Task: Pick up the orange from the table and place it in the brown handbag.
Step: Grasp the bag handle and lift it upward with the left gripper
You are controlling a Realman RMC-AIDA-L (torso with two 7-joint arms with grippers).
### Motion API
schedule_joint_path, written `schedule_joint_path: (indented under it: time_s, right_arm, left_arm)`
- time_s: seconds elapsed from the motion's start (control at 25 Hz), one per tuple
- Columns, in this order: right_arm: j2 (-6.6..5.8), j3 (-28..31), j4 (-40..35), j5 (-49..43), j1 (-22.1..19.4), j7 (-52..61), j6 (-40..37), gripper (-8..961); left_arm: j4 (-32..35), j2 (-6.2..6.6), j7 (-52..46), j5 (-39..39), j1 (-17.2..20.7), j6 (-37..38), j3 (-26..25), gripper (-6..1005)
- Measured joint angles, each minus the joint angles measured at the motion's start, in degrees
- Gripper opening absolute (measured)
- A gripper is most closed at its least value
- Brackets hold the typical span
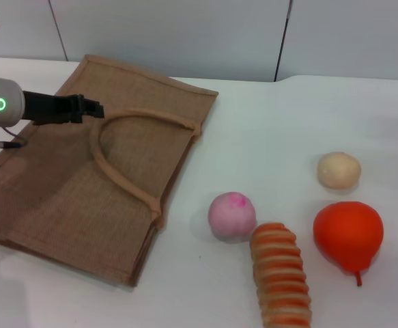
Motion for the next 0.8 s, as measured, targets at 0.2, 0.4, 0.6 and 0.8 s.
schedule_joint_path:
  time_s: [0.2, 0.4, 0.6, 0.8]
  right_arm:
    - [-0.08, 0.1, 0.0, 0.7, 0.1, -0.1, 0.3, 744]
    - [-0.09, 0.1, 0.1, 0.8, 0.2, -0.1, 0.3, 744]
    - [-0.09, 0.1, 0.3, 0.8, 0.2, -0.1, 0.3, 744]
    - [-0.09, 0.1, 0.4, 0.8, 0.3, -0.1, 0.3, 744]
  left_arm:
    - [0.0, 0.18, -0.9, 2.7, -0.5, 0.1, -0.2, 512]
    - [-0.7, 0.19, 0.4, 2.8, -1.0, 1.1, 0.0, 519]
    - [-3.7, 0.10, 1.6, 3.5, -2.6, 2.9, 0.1, 521]
    - [-5.1, -0.16, 1.0, 5.9, -3.5, 3.8, 0.1, 521]
